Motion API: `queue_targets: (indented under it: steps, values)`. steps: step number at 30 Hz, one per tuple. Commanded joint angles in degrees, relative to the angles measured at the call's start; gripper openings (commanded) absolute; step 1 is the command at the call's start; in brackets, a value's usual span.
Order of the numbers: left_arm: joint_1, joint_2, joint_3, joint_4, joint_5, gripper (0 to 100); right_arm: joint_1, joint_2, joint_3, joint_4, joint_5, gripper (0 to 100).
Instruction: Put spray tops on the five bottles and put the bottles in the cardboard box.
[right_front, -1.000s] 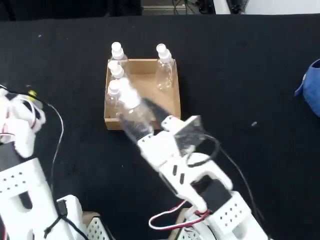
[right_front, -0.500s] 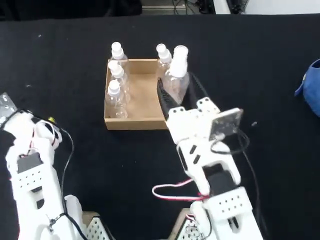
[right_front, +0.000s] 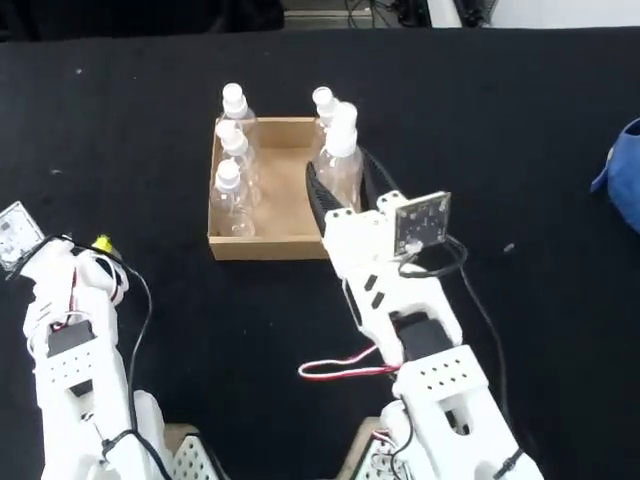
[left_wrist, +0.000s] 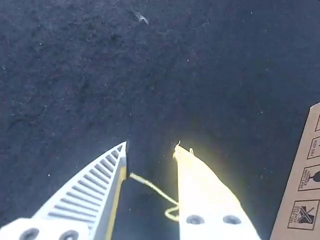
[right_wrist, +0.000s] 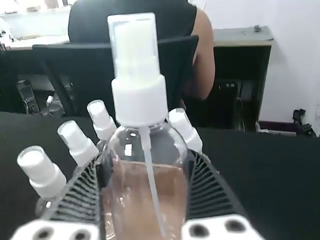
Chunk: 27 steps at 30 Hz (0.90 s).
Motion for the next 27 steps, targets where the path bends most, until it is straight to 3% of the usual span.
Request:
queue_targets:
  steps: [1, 7, 27]
  values:
    - [-0.48, -0.53, -0.75, -1.14, 0.18, 3, 1.23, 2.59, 1.36, -6.68, -0.7, 1.1]
    - [-0.48, -0.53, -0.75, -1.14, 0.18, 3, 1.23, 10.77, 6.46, -25.05, -0.62, 1.0]
    - [-0.57, -0.53, -0.75, -1.14, 0.18, 3, 1.49, 38.64, 3.74, -48.35, -0.7, 1.0]
